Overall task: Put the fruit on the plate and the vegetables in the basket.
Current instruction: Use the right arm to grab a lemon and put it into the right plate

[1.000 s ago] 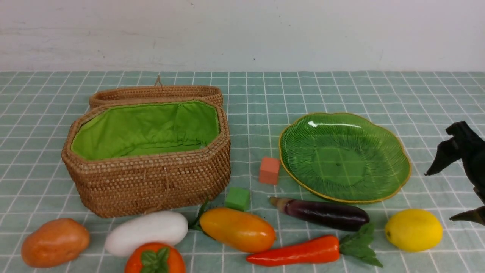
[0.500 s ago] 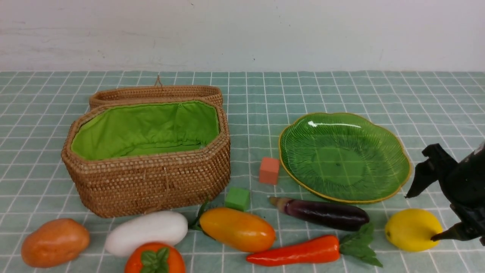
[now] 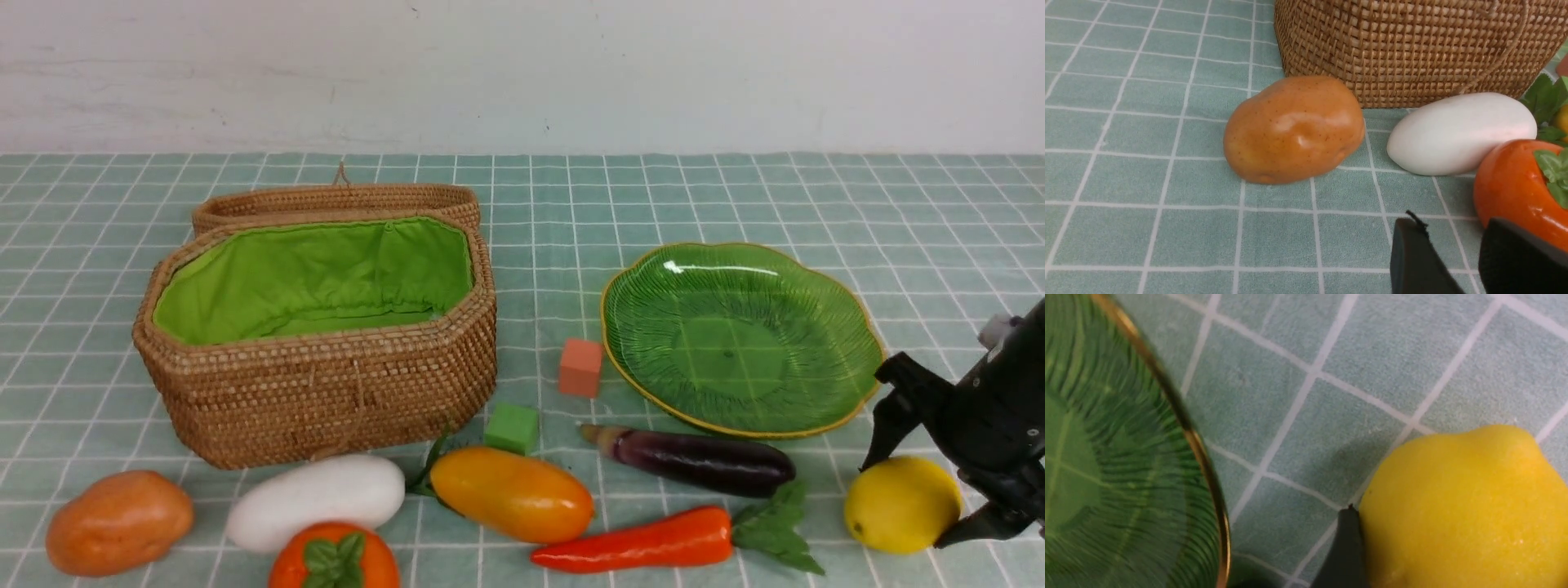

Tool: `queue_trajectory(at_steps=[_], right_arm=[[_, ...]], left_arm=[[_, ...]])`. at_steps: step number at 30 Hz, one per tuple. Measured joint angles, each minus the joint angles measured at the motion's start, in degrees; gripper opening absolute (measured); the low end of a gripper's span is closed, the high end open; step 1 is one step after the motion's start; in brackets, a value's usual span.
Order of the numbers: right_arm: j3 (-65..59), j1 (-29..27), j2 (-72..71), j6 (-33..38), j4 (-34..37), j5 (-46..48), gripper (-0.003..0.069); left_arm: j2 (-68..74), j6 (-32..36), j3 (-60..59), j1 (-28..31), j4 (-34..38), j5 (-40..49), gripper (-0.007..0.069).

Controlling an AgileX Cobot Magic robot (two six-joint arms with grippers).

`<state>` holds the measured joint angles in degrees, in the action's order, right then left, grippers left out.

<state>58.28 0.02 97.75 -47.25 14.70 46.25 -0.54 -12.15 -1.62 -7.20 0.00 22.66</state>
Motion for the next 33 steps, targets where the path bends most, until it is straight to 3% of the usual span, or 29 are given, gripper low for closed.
queue_trajectory(at_steps=[7,13,15,17,21,25,33], right_arm=[[0.9,0.0,-5.1,12.2,-1.1,-0.9,0.0584],[8.4,0.0,-10.4,28.9,-4.8,0.9,0.0584],[11.1,0.1,-10.8,36.2,-3.0,0.2,0.0584],[11.8,0.4,-10.8,39.2,-2.1,-0.6,0.0584],[12.5,3.8,-9.3,54.3,5.9,-9.3,0.0584],[12.5,7.6,-4.2,62.6,8.9,-18.1,0.0584],[12.5,10.8,5.4,66.0,9.3,-25.8,0.0584]], left_arm=[[0.0,0.0,0.0,0.0,0.0,0.0,0.0239],[0.0,0.0,0.0,0.0,0.0,0.0,0.0239],[0.0,0.0,0.0,0.0,0.0,0.0,0.0239],[0.0,0.0,0.0,0.0,0.0,0.0,0.0239],[0.0,0.0,0.0,0.0,0.0,0.0,0.0239],[0.0,0.0,0.0,0.0,0.0,0.0,0.0239],[0.0,0.0,0.0,0.0,0.0,0.0,0.0239]])
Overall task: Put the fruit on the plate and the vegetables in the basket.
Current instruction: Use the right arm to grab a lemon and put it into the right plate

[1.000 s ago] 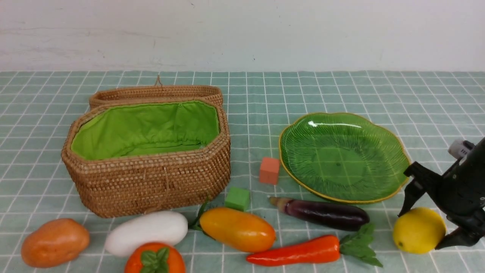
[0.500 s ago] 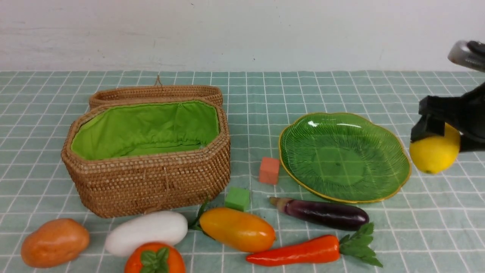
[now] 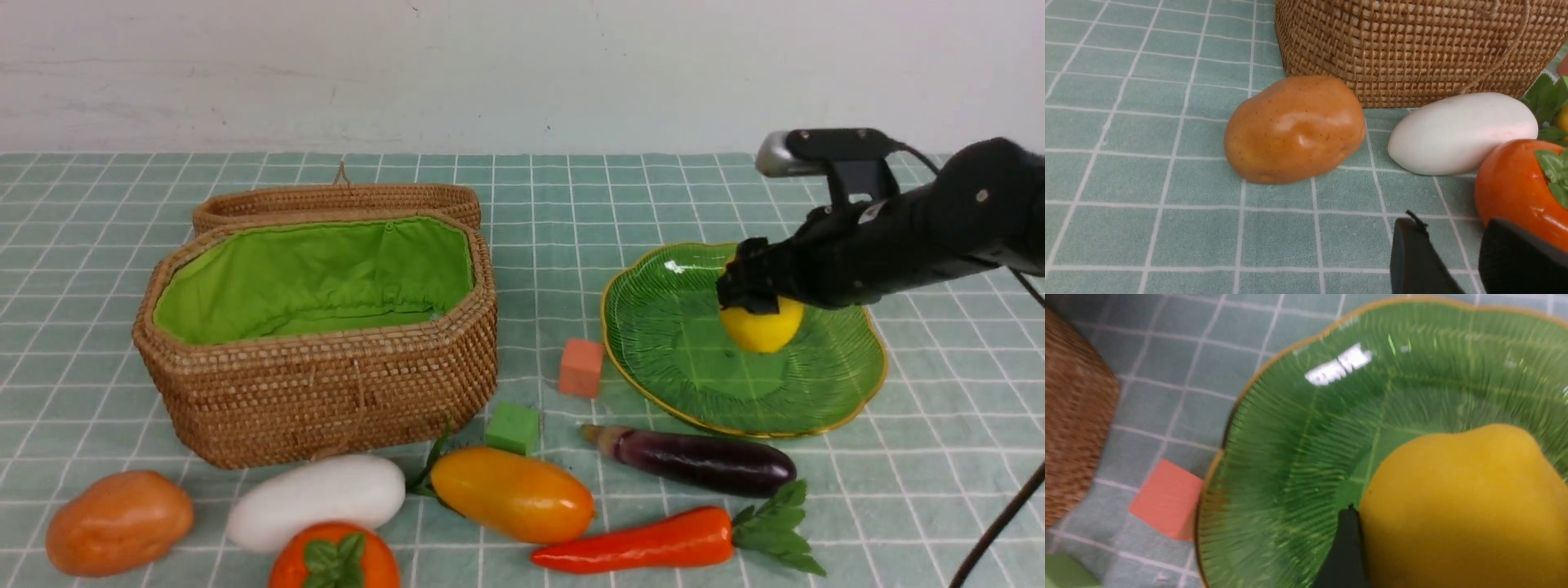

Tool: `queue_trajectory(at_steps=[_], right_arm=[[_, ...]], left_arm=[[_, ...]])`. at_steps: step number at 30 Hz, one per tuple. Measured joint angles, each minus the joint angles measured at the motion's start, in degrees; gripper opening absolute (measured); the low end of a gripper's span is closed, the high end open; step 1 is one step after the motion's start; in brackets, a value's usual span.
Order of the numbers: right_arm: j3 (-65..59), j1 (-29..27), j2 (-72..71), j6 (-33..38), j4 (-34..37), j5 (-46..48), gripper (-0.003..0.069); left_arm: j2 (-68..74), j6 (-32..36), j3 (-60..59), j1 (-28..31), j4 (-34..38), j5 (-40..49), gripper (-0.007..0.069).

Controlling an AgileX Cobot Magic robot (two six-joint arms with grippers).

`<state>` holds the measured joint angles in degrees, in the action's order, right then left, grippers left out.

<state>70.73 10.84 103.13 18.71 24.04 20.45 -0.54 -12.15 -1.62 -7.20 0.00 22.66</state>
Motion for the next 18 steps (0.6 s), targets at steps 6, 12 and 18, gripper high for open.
queue_trajectory(at_steps=[6,12,18], right_arm=[[0.0,-0.5,1.8,-3.0,0.0,0.2,0.0678],[0.1,-0.5,1.2,-3.5,-0.1,2.8,0.0664],[0.1,0.6,-4.2,3.2,-2.5,11.0,0.0618]], left_arm=[[0.0,0.0,0.0,0.0,0.0,0.0,0.0239],[0.0,0.0,0.0,0.0,0.0,0.0,0.0239],[0.0,0.0,0.0,0.0,0.0,0.0,0.0239]])
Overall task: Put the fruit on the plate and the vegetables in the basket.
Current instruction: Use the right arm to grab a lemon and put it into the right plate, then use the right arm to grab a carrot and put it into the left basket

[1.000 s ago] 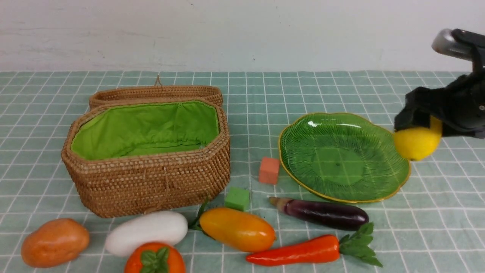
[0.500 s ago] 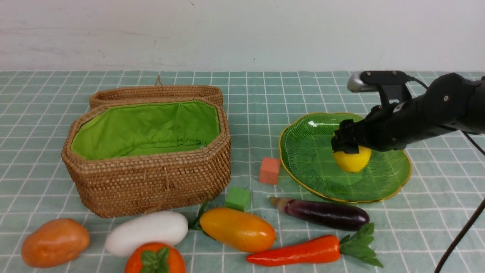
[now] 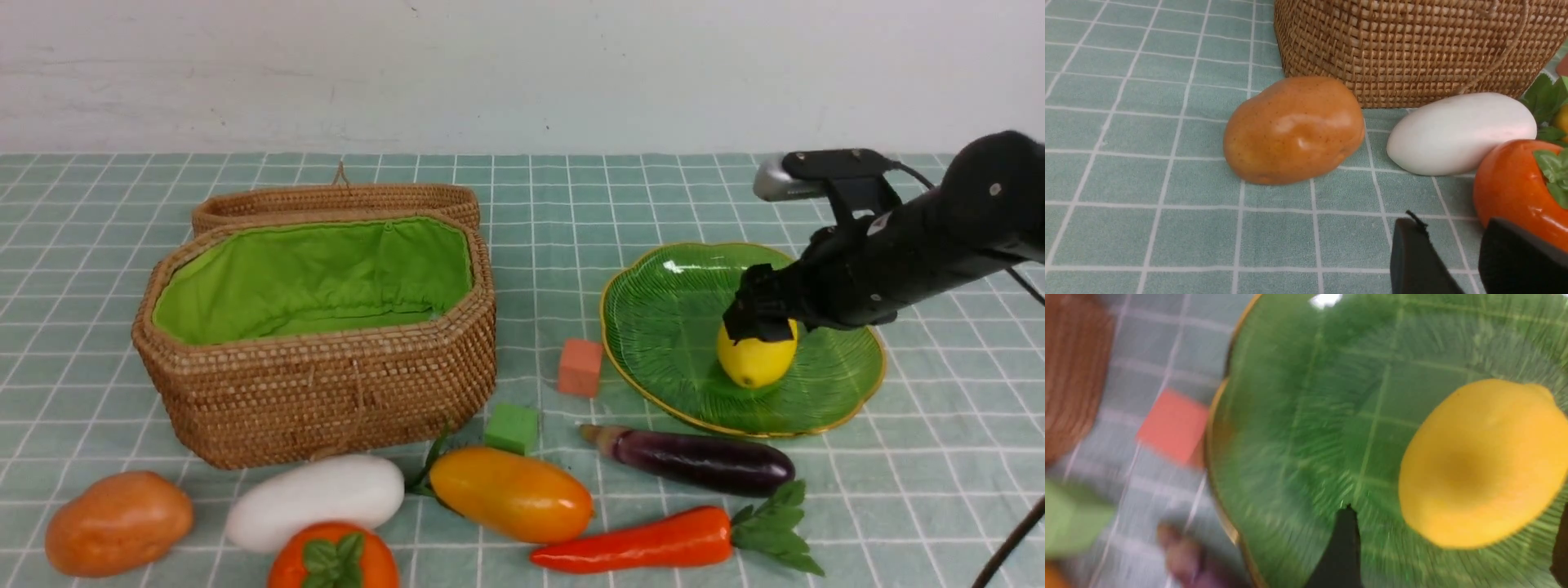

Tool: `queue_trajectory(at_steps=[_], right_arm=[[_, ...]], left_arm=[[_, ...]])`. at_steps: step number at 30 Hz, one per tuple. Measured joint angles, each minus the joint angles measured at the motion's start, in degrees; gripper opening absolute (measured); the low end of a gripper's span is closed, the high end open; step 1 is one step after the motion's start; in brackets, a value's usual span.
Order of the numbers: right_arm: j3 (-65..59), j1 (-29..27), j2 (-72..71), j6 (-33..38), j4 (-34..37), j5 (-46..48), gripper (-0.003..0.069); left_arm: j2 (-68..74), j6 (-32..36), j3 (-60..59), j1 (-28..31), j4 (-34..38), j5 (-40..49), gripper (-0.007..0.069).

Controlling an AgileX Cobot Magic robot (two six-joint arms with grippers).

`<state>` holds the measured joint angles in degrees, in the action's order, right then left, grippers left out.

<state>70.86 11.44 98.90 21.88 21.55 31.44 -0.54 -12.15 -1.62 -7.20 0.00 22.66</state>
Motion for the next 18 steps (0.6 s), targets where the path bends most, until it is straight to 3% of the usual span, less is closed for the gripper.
queue_trajectory(at_steps=[5,9,13,18], right_arm=[[0.2,7.2,-4.8,25.9,-0.3,15.0,0.0526],[-0.4,13.9,-4.9,37.1,-0.9,24.2,0.0477],[-2.2,19.7,-3.4,38.8,-4.3,23.6,0.0459],[-3.7,23.7,1.1,32.9,-15.1,16.8,0.0458]], left_arm=[[0.0,0.0,0.0,0.0,0.0,0.0,0.0239],[0.0,0.0,0.0,0.0,0.0,0.0,0.0239],[0.0,0.0,0.0,0.0,0.0,0.0,0.0239],[0.0,0.0,0.0,0.0,0.0,0.0,0.0239]])
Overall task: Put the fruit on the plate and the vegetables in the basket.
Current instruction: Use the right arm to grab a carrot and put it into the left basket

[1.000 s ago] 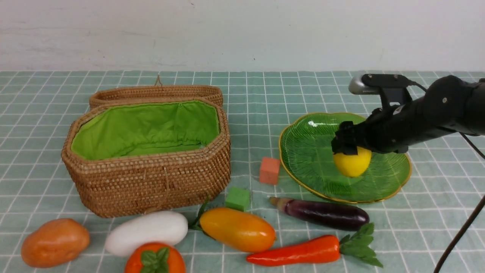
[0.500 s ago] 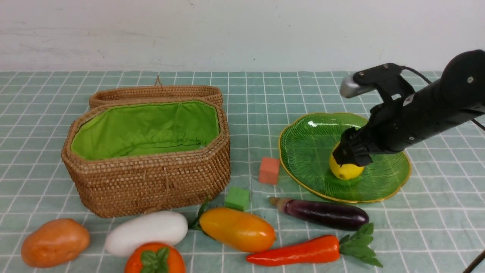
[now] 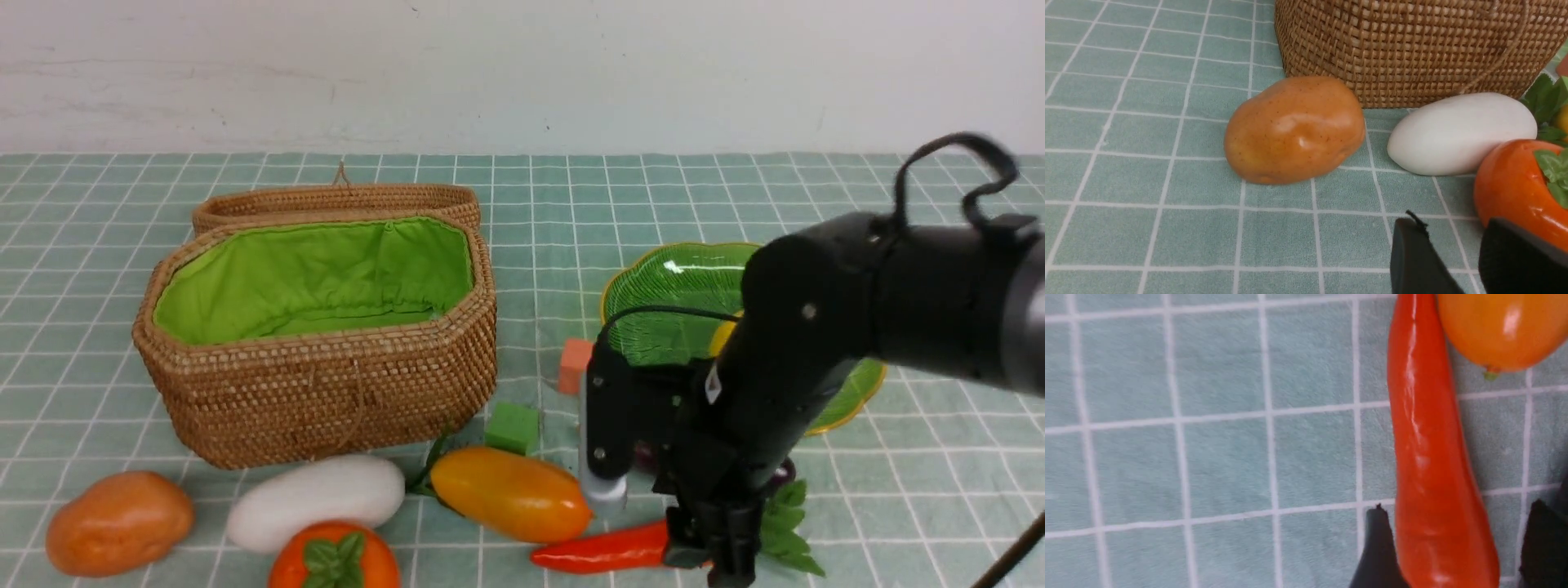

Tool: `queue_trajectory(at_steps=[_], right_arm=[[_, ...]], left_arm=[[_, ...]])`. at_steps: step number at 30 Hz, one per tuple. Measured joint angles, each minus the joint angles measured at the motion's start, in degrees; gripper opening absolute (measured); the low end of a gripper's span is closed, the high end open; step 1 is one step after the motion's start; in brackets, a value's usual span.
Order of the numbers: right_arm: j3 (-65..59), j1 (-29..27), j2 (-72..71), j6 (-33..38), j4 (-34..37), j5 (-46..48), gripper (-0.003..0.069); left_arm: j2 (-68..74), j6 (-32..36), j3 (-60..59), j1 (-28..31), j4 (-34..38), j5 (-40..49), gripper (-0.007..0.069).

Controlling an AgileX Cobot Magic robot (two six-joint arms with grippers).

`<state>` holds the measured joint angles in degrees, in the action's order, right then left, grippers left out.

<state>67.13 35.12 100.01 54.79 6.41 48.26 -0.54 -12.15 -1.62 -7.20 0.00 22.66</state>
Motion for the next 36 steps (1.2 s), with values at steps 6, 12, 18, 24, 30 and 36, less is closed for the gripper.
queue_trajectory(at_steps=[6,12,18,24,30,36], right_arm=[[-0.1,0.7,6.5,-5.9,-6.4,-3.7,0.0449],[1.6,0.5,9.2,-7.9,-4.3,1.6,0.0362],[5.1,0.5,7.5,-3.9,-1.8,16.1,0.0362],[21.6,0.5,0.1,1.9,8.1,19.0,0.0362],[37.1,0.8,3.3,2.3,19.8,4.6,0.0362],[50.1,0.9,15.1,-0.7,30.0,-6.7,0.0362]], left_arm=[[0.0,0.0,0.0,0.0,0.0,0.0,0.0239],[0.0,0.0,0.0,0.0,0.0,0.0,0.0239],[0.0,0.0,0.0,0.0,0.0,0.0,0.0239],[0.0,0.0,0.0,0.0,0.0,0.0,0.0239],[0.0,0.0,0.0,0.0,0.0,0.0,0.0239],[0.0,0.0,0.0,0.0,0.0,0.0,0.0239]])
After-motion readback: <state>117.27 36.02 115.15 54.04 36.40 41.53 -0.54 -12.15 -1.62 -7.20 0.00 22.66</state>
